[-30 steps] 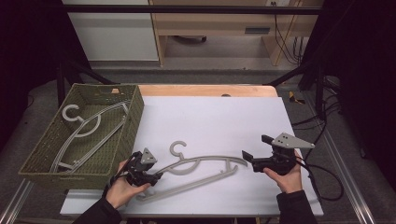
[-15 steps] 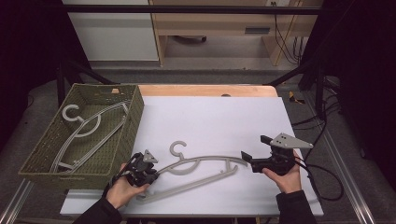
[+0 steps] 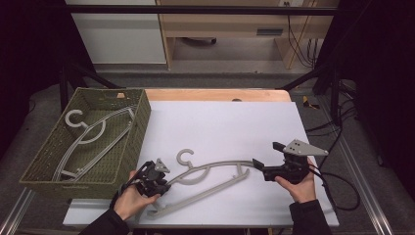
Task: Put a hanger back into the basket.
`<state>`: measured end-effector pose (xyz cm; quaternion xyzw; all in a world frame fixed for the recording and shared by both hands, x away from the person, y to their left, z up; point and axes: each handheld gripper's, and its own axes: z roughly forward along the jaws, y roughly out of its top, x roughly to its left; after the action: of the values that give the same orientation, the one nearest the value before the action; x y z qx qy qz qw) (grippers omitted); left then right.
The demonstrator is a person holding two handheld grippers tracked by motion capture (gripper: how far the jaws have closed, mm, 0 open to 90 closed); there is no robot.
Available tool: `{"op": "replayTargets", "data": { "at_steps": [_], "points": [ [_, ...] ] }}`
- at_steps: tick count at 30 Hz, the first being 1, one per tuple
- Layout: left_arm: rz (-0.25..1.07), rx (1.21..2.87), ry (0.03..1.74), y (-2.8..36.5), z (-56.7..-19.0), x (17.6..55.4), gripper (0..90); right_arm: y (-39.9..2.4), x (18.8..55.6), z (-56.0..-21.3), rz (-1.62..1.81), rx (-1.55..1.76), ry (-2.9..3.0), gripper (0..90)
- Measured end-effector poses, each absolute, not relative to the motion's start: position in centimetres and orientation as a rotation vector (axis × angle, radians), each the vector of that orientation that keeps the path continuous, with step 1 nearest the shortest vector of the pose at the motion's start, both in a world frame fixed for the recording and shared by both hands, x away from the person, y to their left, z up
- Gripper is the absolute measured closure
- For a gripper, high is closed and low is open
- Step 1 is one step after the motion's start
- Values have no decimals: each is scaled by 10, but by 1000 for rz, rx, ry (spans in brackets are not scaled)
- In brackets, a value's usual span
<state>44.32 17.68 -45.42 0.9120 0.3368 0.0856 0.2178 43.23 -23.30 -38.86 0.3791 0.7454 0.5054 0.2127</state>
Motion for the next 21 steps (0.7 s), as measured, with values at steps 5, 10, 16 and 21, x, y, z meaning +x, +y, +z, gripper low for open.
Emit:
{"op": "replayTargets", "data": {
  "at_steps": [5, 10, 16, 21],
  "points": [
    [249, 2553, 937, 172, -454, 443, 744, -232, 432, -388, 1408, 1053, 2070, 56],
    [280, 2569, 945, 167, -453, 440, 814, -232, 432, -387, 1408, 1046, 2071, 56],
    [261, 2523, 940, 174, -454, 439, 820, -233, 432, -388, 1402, 1051, 2077, 55],
    [240, 2459, 949, 180, -450, 437, 821, -235, 431, -388, 1406, 1056, 2073, 57]
  ]
}}
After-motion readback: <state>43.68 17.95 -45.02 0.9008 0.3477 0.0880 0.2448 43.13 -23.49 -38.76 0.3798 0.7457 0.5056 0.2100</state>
